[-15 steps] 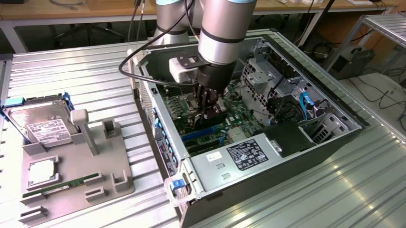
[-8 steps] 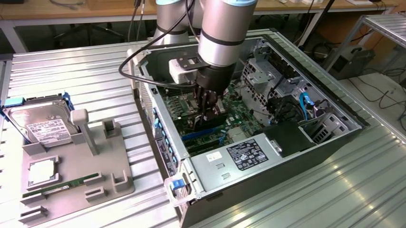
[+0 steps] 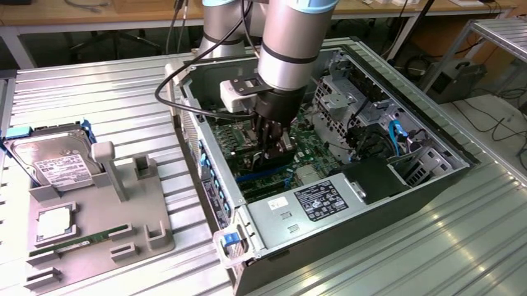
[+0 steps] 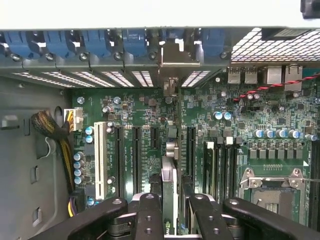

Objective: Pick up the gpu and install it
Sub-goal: 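Insert the gpu into the slot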

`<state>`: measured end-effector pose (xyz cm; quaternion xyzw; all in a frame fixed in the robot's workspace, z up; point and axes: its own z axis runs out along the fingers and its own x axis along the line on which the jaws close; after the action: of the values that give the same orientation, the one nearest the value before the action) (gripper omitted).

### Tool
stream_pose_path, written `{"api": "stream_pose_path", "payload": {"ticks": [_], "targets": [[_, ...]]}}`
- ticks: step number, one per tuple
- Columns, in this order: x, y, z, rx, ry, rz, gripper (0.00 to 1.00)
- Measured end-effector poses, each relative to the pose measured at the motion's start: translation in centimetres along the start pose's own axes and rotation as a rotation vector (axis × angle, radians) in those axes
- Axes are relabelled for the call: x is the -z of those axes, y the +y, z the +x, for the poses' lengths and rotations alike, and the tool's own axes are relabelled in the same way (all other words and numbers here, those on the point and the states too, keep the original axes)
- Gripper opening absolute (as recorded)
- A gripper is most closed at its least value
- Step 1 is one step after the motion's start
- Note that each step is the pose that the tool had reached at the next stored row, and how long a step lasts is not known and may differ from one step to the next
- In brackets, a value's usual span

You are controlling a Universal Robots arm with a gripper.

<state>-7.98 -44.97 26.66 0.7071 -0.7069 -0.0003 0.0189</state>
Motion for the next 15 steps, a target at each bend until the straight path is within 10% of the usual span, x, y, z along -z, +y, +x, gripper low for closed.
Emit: {"api": "stream_pose_path", "payload": {"ticks": [7,15], "targets": [[-0.26,-0.02,-0.01,0.0,-0.0017,-0.0023,0.26],[-0.45,-0.02,-0.01,0.001,-0.0089,-0.0233,0.26]]}}
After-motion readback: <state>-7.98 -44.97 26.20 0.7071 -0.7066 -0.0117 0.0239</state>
